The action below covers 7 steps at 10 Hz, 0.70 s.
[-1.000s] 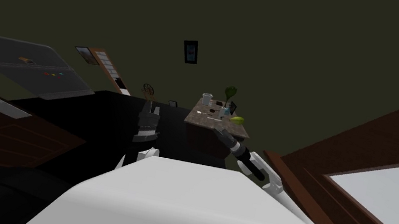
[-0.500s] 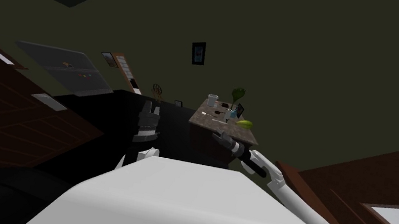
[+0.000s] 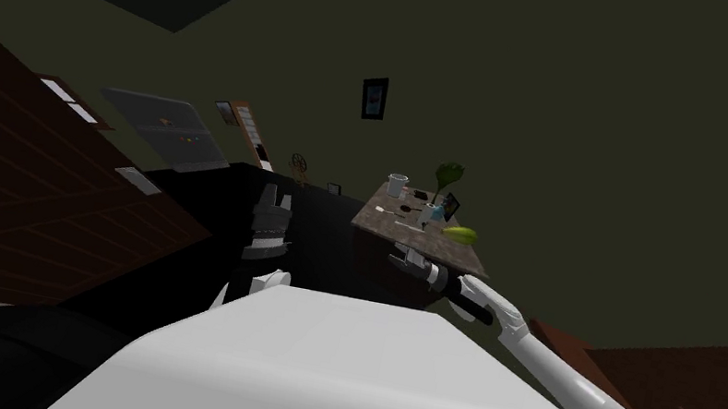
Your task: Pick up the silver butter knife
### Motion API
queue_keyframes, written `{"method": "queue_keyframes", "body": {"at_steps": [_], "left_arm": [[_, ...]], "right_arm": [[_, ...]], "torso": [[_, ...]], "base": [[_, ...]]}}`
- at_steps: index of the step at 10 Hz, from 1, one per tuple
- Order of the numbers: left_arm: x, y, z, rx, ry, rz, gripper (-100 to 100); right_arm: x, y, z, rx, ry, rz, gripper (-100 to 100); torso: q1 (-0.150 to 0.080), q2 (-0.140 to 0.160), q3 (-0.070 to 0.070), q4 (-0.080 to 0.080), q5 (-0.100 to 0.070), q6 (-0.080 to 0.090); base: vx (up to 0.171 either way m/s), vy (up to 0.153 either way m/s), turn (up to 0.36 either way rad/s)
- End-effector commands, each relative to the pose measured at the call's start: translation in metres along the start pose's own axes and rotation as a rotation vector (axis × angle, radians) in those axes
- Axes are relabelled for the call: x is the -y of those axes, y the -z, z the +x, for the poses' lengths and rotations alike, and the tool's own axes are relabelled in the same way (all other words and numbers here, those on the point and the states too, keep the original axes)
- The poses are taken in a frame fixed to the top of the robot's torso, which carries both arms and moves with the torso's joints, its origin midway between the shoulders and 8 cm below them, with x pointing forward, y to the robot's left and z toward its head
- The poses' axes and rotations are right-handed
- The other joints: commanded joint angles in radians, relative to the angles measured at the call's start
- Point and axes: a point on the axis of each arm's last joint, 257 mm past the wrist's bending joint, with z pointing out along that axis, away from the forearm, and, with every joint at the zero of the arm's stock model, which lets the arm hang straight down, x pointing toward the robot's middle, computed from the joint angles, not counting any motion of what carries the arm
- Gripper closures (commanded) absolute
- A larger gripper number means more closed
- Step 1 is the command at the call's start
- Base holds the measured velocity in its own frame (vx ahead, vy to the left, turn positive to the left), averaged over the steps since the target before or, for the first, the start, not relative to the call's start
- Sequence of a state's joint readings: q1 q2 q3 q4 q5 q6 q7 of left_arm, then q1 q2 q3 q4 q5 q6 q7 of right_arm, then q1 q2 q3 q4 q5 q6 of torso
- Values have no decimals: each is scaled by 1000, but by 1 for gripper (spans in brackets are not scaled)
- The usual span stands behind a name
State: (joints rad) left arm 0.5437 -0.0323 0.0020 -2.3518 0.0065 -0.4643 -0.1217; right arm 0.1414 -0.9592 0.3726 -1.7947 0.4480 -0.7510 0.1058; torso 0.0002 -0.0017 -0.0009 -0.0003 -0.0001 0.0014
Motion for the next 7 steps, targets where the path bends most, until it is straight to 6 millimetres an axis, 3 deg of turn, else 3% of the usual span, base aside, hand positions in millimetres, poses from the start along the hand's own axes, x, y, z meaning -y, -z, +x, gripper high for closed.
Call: {"method": "queue_keyframes", "body": {"at_steps": [1, 4, 5, 6, 7], "left_arm": [[0, 0, 0, 0, 0, 0, 0], [0, 0, 0, 0, 0, 0, 0], [0, 0, 0, 0, 0, 0, 0], [0, 0, 0, 0, 0, 0, 0], [0, 0, 0, 0, 0, 0, 0]], "right_arm": [[10, 14, 23, -87, 21, 2, -100], [26, 33, 46, -178, 35, 23, -100], [37, 51, 64, -252, 45, 36, -100], [39, 54, 64, -264, 51, 39, -100], [49, 73, 78, -339, 66, 49, -100]], "torso": [[0, 0, 0, 0, 0, 0], [2, -2, -1, 0, 0, -1], [1, -2, -1, 0, 0, 0], [1, -2, -1, 0, 0, -1], [1, -2, -1, 0, 0, 0]], "base": [[23, 24, 281], [36, 23, 185], [43, 26, 256], [39, 16, 161], [44, 20, 274]]}}
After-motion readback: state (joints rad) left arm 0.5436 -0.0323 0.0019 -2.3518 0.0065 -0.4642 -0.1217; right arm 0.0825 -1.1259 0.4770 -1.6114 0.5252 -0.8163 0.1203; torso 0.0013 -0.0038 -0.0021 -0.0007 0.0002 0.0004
